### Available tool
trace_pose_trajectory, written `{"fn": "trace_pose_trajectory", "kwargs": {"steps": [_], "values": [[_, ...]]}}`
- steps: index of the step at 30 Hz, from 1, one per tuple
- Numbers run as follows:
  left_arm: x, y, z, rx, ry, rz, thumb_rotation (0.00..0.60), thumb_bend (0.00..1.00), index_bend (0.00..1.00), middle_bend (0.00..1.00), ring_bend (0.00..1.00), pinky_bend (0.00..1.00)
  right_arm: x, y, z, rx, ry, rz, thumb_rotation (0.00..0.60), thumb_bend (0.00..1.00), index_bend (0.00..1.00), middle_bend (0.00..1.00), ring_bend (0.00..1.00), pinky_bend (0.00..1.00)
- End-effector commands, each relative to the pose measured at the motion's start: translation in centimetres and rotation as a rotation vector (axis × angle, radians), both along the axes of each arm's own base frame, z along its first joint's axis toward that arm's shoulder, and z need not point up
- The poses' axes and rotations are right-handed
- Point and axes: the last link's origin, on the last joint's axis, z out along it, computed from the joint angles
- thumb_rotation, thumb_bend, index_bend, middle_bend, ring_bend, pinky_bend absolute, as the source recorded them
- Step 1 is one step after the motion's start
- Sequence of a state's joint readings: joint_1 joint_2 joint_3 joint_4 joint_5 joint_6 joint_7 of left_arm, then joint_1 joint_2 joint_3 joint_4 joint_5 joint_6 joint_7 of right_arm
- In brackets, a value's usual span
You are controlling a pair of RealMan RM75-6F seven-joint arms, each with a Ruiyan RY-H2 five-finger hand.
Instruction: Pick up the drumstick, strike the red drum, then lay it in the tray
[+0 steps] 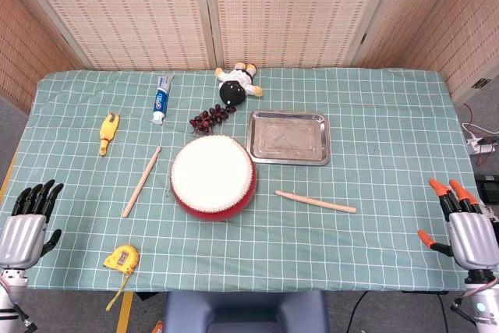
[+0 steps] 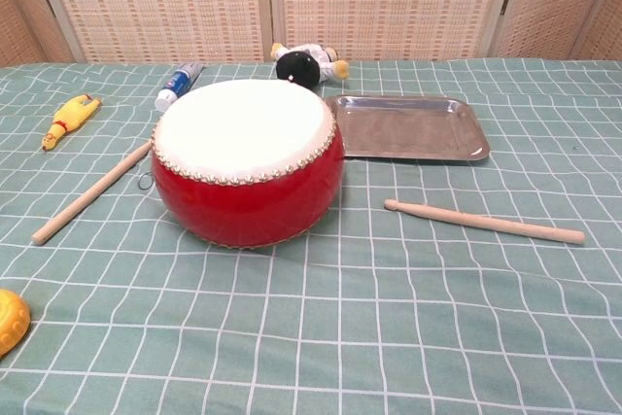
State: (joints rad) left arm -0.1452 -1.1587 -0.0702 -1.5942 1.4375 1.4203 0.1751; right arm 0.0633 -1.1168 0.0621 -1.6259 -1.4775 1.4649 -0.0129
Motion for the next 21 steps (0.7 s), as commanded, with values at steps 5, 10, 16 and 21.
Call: {"fn": "trace_pose_trajectory", "kwargs": {"steps": [5,10,16,21], "values": [[0.3,0.0,0.0,0.017,-0.002,-0.014,0.600,0.27,0.00,0.00,0.00,0.03,0.4,-0.2,0.1,-0.002,-0.003,0.019,0.600,0.18,0.10,0.14,0.05,0.15],[0.0,-0.4,0.2,0.033,-0.010,-0.014,0.600,0.27,0.00,0.00,0.00,0.03,0.7,0.4,0.2,-0.004,-0.027,0.036,0.600,0.18,0.10,0.14,0.07,0.19],[-0.1,-0.7,0.4,0.048,-0.019,-0.020,0.600,0.27,0.00,0.00,0.00,0.03,0.8,0.6,0.2,-0.025,-0.043,0.037,0.600,0.18,0.11,0.14,0.09,0.22],[-0.2,-0.6,0.2,0.038,-0.029,-0.020,0.600,0.27,0.00,0.00,0.00,0.03,2.0,-1.0,-1.1,0.014,-0.054,0.052,0.600,0.18,0.17,0.14,0.10,0.25]]}}
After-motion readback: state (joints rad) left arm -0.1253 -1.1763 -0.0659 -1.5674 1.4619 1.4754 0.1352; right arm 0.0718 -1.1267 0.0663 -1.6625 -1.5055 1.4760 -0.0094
